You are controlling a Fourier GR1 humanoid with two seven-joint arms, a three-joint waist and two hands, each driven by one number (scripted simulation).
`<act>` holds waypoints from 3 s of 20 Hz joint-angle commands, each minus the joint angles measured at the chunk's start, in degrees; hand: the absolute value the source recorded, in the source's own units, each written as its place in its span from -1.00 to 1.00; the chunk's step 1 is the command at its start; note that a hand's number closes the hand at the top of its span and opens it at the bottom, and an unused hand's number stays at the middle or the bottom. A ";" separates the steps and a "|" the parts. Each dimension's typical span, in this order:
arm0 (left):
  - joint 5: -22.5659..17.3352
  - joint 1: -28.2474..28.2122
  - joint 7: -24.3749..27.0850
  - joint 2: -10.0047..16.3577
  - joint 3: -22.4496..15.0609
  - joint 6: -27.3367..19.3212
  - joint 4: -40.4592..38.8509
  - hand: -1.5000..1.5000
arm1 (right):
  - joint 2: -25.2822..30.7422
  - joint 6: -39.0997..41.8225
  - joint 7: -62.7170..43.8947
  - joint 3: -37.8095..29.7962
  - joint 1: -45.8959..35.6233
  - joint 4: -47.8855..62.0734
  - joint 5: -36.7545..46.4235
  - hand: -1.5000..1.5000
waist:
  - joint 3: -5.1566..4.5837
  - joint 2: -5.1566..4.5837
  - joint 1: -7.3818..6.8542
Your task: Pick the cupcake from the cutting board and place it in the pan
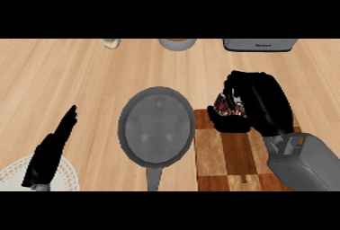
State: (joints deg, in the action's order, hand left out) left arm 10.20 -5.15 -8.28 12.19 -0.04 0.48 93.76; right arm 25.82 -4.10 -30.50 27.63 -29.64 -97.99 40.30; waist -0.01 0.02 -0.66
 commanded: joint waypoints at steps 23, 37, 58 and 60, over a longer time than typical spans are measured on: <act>1.89 3.56 0.20 -1.73 -2.54 1.81 -0.85 0.00 | -25.81 -9.36 6.52 6.53 -19.81 53.71 -25.76 1.00 | 0.11 -1.62 -5.55; 0.50 6.10 -0.56 -1.09 -0.28 2.48 -2.59 0.00 | -25.82 -32.08 22.65 4.07 -21.98 54.08 -46.99 -1.00 | 0.11 -1.13 -4.73; 1.64 -0.74 3.12 -1.73 2.16 0.46 -2.20 0.00 | -5.22 -17.39 44.48 -17.48 -10.04 54.65 -55.86 -1.00 | 0.01 0.01 0.66; 1.72 -1.51 0.69 -2.07 1.36 0.85 0.66 0.00 | -3.45 -14.80 48.90 -17.39 -2.98 52.61 -55.49 -1.00 | 0.03 0.08 0.79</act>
State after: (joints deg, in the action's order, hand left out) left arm 12.24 -5.21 -7.25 10.02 1.15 0.78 92.79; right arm 17.23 -24.20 15.26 12.17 -37.97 -43.21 -14.66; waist 0.00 0.03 -0.04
